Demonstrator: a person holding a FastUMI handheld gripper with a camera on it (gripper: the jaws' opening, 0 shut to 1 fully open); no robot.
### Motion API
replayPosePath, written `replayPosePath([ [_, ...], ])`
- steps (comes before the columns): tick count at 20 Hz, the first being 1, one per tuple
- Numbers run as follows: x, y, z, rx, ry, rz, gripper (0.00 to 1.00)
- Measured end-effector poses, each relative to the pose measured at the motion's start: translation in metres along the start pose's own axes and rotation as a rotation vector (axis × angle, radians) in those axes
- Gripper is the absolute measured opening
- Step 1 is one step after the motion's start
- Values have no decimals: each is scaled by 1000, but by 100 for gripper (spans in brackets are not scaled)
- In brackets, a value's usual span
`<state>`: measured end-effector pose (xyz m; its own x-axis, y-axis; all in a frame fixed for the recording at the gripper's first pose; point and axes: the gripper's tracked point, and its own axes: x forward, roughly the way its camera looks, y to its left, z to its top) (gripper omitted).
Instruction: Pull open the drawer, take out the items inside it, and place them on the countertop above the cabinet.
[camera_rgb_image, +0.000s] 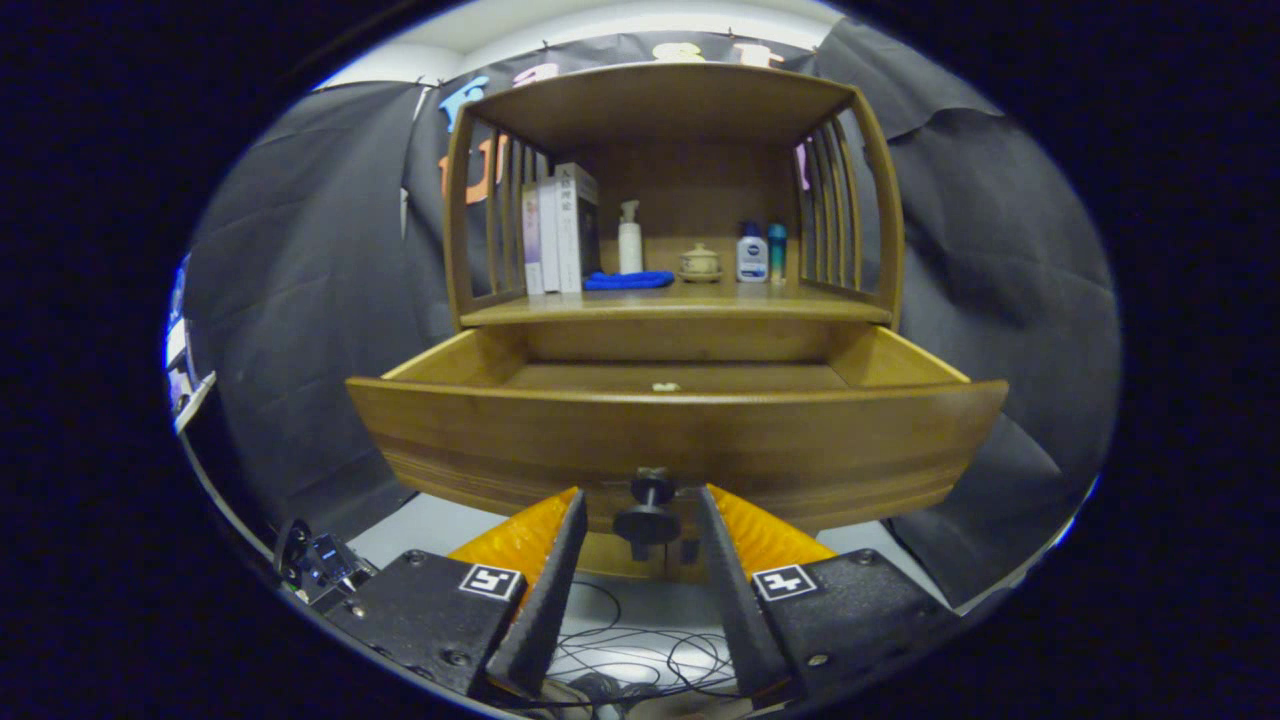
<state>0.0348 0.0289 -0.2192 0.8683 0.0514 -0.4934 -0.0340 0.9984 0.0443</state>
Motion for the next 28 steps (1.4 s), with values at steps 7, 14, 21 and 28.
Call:
replayPosePath([
  [7,-6,12,54,-42,35,20,92],
  [14,42,-2,90,-14,123,-19,97],
  [21,94,-18,71,74,389,-26,97],
  [28,132,-31,54,72,567,-77,95],
])
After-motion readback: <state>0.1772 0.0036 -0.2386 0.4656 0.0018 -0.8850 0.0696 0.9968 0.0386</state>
